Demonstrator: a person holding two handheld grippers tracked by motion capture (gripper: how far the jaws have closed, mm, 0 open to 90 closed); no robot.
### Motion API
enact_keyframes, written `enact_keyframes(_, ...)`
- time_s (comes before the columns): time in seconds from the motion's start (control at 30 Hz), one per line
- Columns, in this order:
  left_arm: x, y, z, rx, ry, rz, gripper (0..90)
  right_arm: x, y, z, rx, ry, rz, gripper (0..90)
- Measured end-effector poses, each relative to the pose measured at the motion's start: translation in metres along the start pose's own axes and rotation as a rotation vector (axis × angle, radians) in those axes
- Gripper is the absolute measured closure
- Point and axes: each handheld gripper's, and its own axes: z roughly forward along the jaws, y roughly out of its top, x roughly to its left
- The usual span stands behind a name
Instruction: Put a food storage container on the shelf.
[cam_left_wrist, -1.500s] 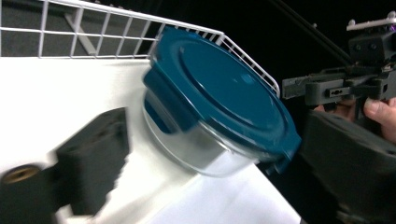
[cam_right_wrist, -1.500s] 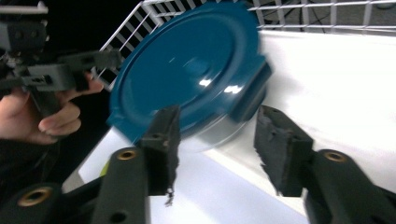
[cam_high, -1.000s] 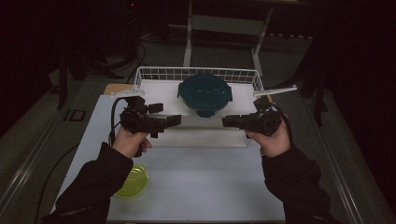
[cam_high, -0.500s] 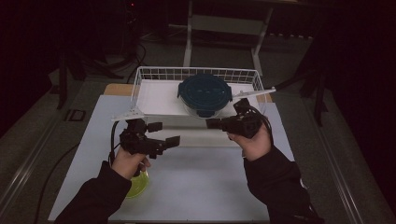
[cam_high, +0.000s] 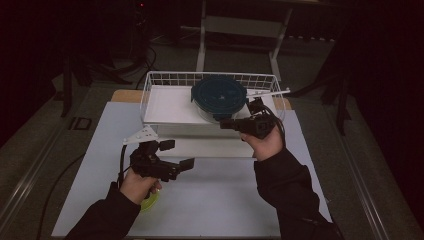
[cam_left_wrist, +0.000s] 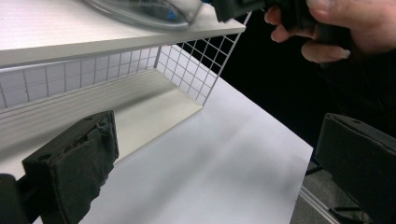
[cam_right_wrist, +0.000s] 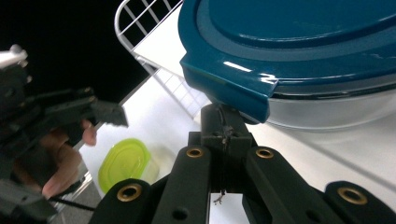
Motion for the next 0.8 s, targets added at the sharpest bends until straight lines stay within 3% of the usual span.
enact_keyframes(0.57, 0.000, -0.003, 0.001, 0.005, -0.006, 0.018, 0.0, -0.008, 0.015, 0.010, -0.011, -0.025, 0.028, 89.6)
enact_keyframes(0.7, -0.002, -0.005, 0.002, 0.024, -0.007, 0.037, 0.0, -0.004, 0.010, 0.009, -0.016, -0.019, 0.012, 83.7)
enact_keyframes(0.8, -0.002, -0.006, 0.001, 0.023, -0.022, 0.044, 0.0, 0.000, 0.003, 0.007, -0.014, -0.004, -0.007, 73.5)
